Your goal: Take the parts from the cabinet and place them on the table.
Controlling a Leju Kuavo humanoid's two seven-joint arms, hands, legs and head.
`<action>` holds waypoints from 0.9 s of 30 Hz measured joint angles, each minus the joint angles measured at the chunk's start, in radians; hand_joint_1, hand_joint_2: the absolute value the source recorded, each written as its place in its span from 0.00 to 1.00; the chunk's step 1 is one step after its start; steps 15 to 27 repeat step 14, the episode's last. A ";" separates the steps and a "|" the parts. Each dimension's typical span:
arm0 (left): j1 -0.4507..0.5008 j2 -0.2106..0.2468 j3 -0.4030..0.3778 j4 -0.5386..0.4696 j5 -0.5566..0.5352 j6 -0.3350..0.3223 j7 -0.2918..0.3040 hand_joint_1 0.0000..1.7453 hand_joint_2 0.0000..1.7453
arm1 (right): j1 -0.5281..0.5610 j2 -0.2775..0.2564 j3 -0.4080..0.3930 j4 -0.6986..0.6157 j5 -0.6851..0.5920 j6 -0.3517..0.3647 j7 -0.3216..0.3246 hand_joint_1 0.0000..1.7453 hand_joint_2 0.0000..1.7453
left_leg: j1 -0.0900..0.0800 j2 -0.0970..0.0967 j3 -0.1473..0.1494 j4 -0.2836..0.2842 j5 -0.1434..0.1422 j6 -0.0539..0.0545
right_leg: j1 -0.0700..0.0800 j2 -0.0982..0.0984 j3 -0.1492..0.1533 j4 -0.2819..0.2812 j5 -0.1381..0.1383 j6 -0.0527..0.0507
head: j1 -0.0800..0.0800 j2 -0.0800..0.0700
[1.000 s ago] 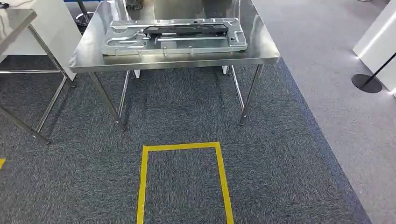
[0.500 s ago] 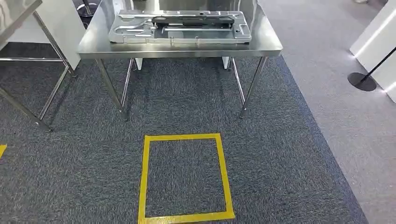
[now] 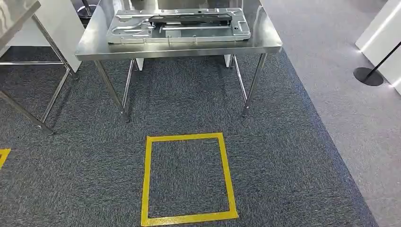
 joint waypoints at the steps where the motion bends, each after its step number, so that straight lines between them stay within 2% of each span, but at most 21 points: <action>1: 0.001 0.000 0.000 0.000 0.001 0.002 0.001 0.00 0.00 | 0.000 0.000 0.000 0.000 0.001 -0.001 0.001 0.00 1.00 | 0.000 0.001 0.001 0.010 -0.021 0.002 | 0.002 0.001 0.000 0.000 -0.001 -0.001 | 0.000 0.000; 2: 0.000 0.000 0.000 0.000 0.002 0.004 0.002 0.00 0.00 | 0.000 -0.001 0.000 0.000 0.002 -0.004 0.003 0.00 1.00 | 0.001 0.001 0.001 0.010 -0.005 -0.004 | 0.002 0.001 0.001 0.003 -0.004 -0.002 | 0.000 0.000; 3: 0.001 0.000 0.000 0.000 0.003 0.006 0.003 0.00 0.00 | -0.001 -0.001 0.000 0.000 0.003 -0.005 0.003 0.00 1.00 | 0.001 0.001 0.001 0.010 -0.006 -0.002 | 0.002 0.001 0.000 0.005 -0.004 -0.003 | 0.000 0.000; 4: 0.001 0.000 0.000 0.000 0.004 0.008 0.006 0.00 0.00 | -0.001 -0.001 0.000 0.000 0.003 -0.005 0.003 0.00 1.00 | 0.001 0.000 0.001 0.010 -0.006 -0.006 | 0.002 0.001 0.000 0.006 -0.003 -0.003 | 0.000 0.000; 5: 0.001 0.000 0.000 0.000 0.010 0.016 0.013 0.00 0.00 | -0.001 -0.001 0.000 0.000 0.003 -0.005 0.002 0.00 0.00 | 0.001 0.001 0.001 0.010 -0.002 -0.006 | 0.002 0.001 -0.001 0.007 -0.003 -0.004 | 0.000 0.000; 6: 0.001 0.000 0.002 0.000 0.012 0.022 0.021 0.00 0.00 | -0.001 -0.001 0.000 0.000 0.003 -0.004 0.000 0.00 0.00 | 0.001 0.001 0.001 0.009 -0.002 -0.006 | 0.002 0.001 -0.001 0.007 -0.003 -0.004 | 0.000 0.000; 7: 0.001 0.000 0.002 0.000 0.016 0.027 0.029 0.00 1.00 | 0.000 -0.001 0.000 0.000 0.003 -0.002 -0.002 0.00 0.00 | 0.001 0.001 0.001 0.009 -0.002 -0.006 | 0.003 0.001 -0.002 0.008 -0.003 -0.004 | 0.000 0.000; 13: 0.001 0.000 0.005 0.000 0.028 0.051 0.026 0.00 1.00 | -0.001 -0.001 0.000 0.000 0.005 0.000 -0.014 0.00 0.00 | 0.002 0.001 0.000 0.009 0.000 -0.009 | 0.003 0.001 -0.002 0.009 -0.002 -0.005 | 0.000 0.000; 27: 0.001 0.000 0.006 0.000 0.028 0.051 0.023 0.00 1.00 | -0.001 -0.001 0.000 0.000 0.006 0.000 -0.015 0.00 0.00 | 0.002 0.001 0.000 0.009 0.000 -0.009 | 0.003 0.001 -0.002 0.009 -0.002 -0.005 | 0.000 0.000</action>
